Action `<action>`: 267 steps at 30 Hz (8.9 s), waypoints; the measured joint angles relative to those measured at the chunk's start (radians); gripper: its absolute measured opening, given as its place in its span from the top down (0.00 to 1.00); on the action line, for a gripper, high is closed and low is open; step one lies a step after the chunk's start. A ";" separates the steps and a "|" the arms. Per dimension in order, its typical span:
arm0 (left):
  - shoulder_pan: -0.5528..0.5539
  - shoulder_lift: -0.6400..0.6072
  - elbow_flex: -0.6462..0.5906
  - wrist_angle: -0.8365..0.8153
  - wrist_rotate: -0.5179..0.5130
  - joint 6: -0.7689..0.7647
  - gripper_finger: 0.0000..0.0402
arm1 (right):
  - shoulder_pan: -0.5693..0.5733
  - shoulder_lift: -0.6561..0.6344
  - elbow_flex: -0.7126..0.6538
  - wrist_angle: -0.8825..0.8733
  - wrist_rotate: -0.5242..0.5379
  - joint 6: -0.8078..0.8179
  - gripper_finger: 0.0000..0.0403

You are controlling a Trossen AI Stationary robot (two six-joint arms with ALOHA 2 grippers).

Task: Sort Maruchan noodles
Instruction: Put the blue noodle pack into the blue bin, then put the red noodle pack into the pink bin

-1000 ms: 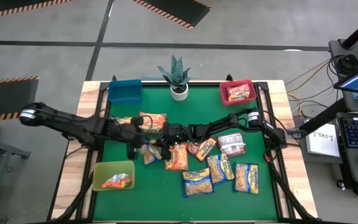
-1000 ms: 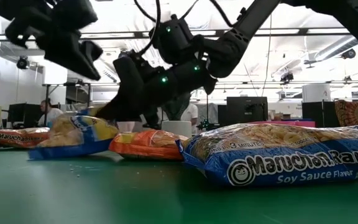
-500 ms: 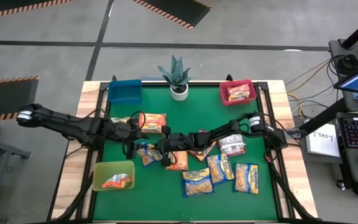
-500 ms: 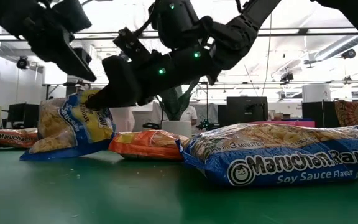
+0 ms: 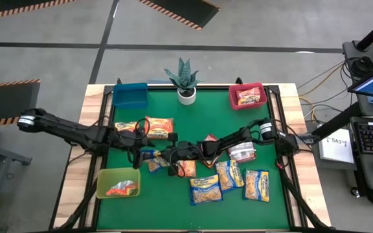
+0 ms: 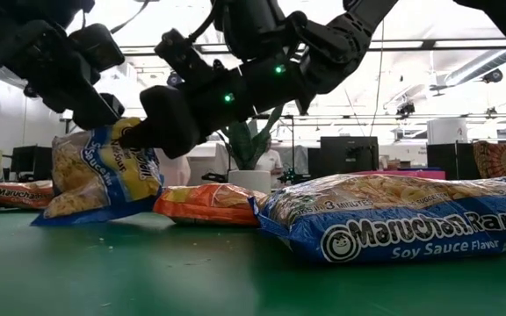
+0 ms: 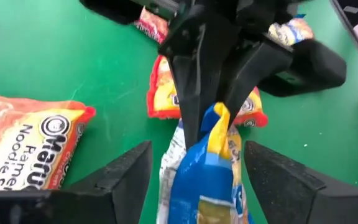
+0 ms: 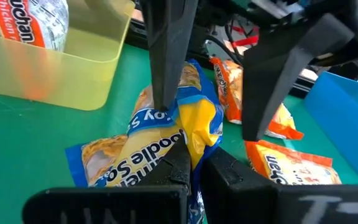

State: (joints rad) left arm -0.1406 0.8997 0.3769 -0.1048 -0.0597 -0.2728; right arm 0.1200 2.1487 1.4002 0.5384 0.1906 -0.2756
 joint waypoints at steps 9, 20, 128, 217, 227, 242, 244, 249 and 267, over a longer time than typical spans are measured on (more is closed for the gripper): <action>0.000 0.000 -0.051 0.013 0.007 -0.059 0.43 | 0.000 -0.003 0.000 -0.001 0.003 -0.013 0.98; -0.002 0.000 -0.052 0.018 0.013 -0.052 0.69 | 0.000 -0.008 0.000 -0.002 0.004 -0.007 0.94; 1.004 0.586 0.604 -0.341 -0.165 -0.025 0.94 | -0.101 -1.001 -0.624 -0.510 0.380 0.272 0.47; 0.247 0.015 0.120 0.269 0.198 0.580 0.48 | -0.101 -1.000 -0.864 -0.101 0.229 0.756 0.47; 0.247 0.015 0.120 0.260 0.100 0.575 0.48 | -0.101 -0.989 -0.864 -0.095 0.254 0.760 0.47; 0.247 0.015 0.119 0.258 0.095 0.574 0.48 | -0.101 -0.828 -0.840 0.257 0.254 0.582 0.47; 0.247 0.015 0.119 0.258 0.095 0.574 0.48 | -0.105 -0.809 -0.796 0.294 0.255 0.504 0.47; 0.247 0.015 0.119 0.258 0.095 0.574 0.48 | -0.127 -0.792 -0.621 0.197 0.374 0.350 0.51; 0.247 0.015 0.118 0.257 0.095 0.577 0.48 | -0.122 -0.787 -0.382 -0.601 0.046 0.508 0.98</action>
State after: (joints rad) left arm 0.1066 0.9150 0.4953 0.1524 0.0357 0.3042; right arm -0.0017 1.3616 1.0179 -0.0624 0.2365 0.2321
